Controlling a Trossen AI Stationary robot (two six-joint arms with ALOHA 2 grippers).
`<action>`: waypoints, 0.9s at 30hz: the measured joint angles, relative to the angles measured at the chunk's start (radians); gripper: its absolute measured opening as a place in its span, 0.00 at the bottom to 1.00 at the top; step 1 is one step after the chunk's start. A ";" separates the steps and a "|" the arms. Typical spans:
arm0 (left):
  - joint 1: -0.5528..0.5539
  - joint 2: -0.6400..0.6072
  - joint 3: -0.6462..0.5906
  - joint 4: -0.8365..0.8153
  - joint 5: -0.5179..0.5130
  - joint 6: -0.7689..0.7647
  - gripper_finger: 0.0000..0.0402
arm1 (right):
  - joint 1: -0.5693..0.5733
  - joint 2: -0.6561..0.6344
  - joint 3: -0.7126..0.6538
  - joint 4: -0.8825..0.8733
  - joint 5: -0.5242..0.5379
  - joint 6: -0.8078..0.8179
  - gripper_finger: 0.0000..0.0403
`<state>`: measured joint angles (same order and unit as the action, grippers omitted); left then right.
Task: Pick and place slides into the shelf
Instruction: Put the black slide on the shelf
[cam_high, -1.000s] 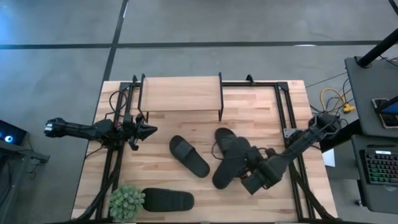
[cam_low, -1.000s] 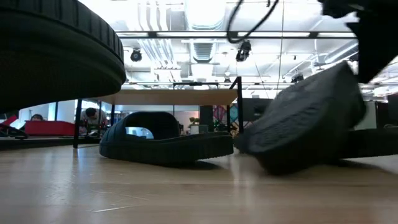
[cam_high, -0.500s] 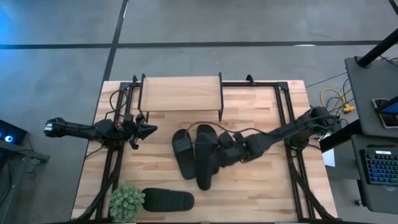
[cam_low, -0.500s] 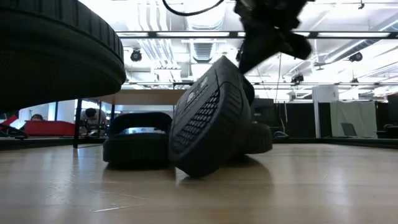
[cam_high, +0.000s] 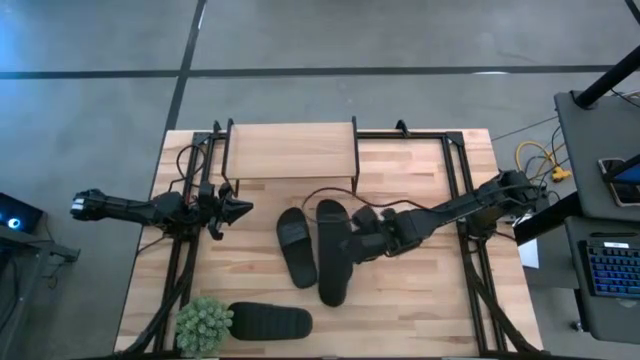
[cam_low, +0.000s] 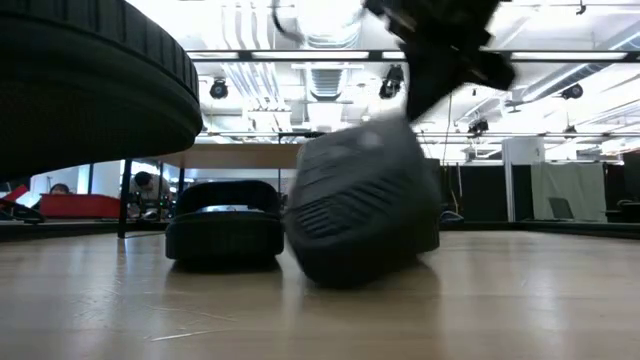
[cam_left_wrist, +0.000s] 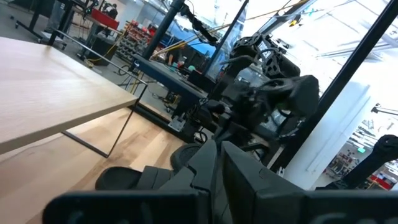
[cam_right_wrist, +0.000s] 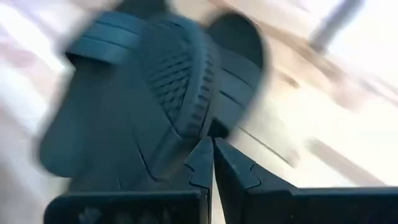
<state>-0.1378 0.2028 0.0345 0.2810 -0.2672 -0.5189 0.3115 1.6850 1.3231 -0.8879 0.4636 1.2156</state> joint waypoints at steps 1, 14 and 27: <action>0.000 0.000 0.000 0.001 0.000 0.000 0.03 | 0.000 0.001 -0.001 -0.049 -0.005 0.045 0.02; 0.000 0.000 0.000 -0.001 0.000 0.001 0.03 | 0.024 -0.001 -0.002 -0.145 -0.058 0.211 0.02; 0.000 -0.002 0.000 0.000 0.001 0.001 0.03 | 0.024 0.001 -0.002 -0.084 -0.078 0.225 0.02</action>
<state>-0.1379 0.2010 0.0345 0.2806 -0.2665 -0.5177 0.3359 1.6855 1.3216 -0.9721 0.3855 1.4406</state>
